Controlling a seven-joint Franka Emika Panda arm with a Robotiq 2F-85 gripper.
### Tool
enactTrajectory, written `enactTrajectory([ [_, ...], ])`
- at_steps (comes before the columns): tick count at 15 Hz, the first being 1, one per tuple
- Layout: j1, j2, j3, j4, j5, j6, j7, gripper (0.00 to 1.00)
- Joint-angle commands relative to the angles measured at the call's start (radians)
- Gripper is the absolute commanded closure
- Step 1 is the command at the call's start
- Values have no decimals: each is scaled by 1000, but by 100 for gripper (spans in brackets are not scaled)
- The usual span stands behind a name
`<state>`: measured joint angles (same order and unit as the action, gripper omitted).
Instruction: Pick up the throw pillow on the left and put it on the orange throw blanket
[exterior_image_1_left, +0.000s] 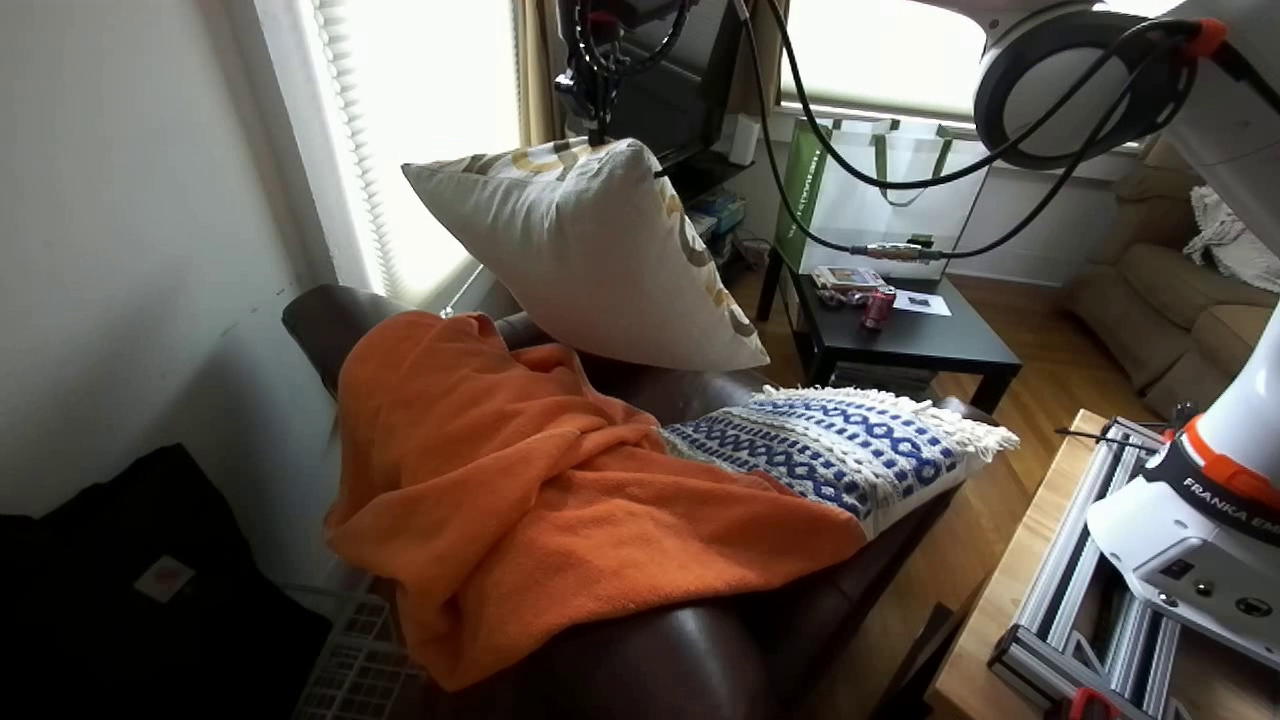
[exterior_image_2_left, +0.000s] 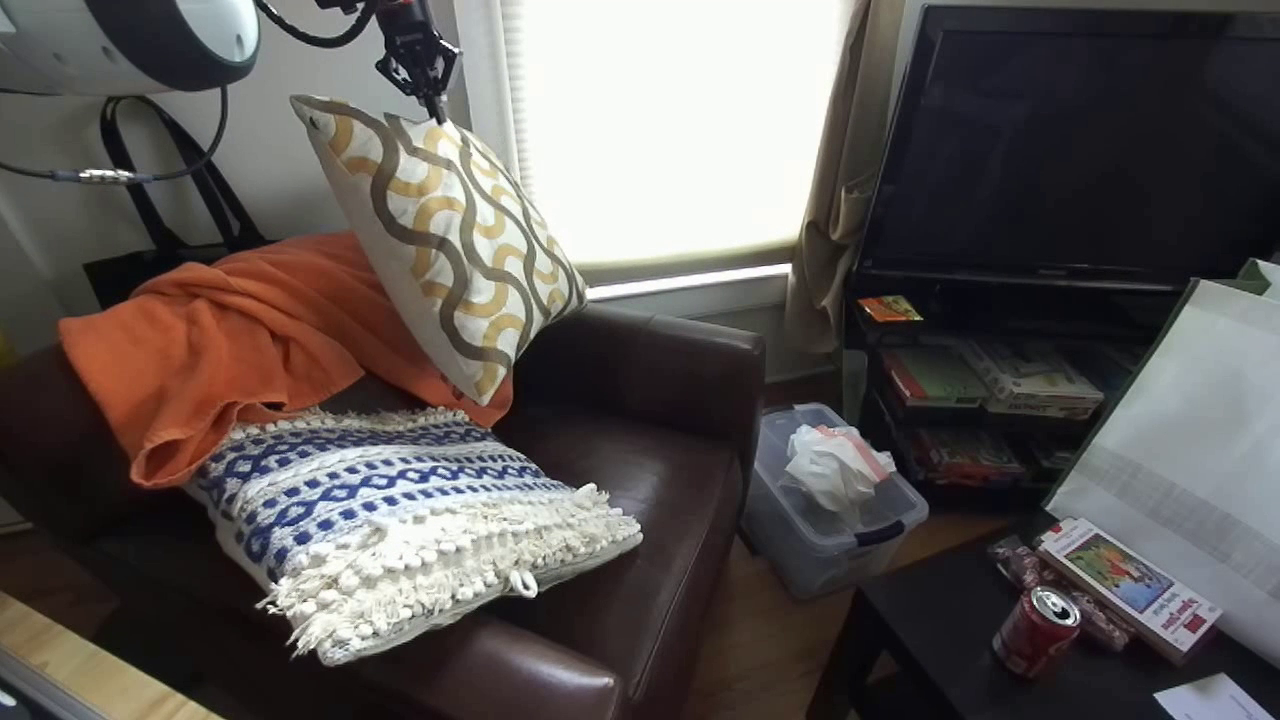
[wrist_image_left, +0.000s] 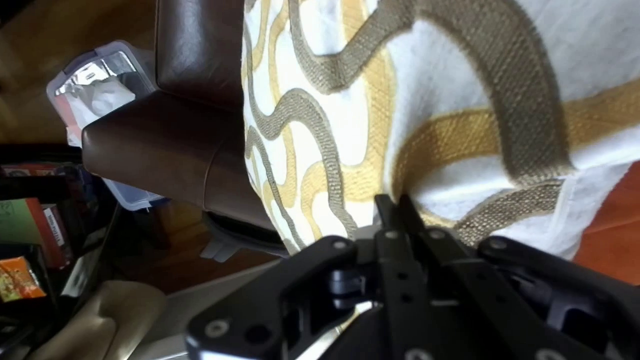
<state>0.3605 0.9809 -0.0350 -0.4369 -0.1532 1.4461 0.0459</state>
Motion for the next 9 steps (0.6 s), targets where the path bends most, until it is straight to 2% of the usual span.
enactTrajectory([
  [1,-2,-8,3,-14,-3,3,-3,97],
  [5,1,2,25,-36,13,-9,-42,99],
  [7,4,89,53,58,28,-63,-98,99],
  [9,12,111,67,27,31,-53,-127,99],
])
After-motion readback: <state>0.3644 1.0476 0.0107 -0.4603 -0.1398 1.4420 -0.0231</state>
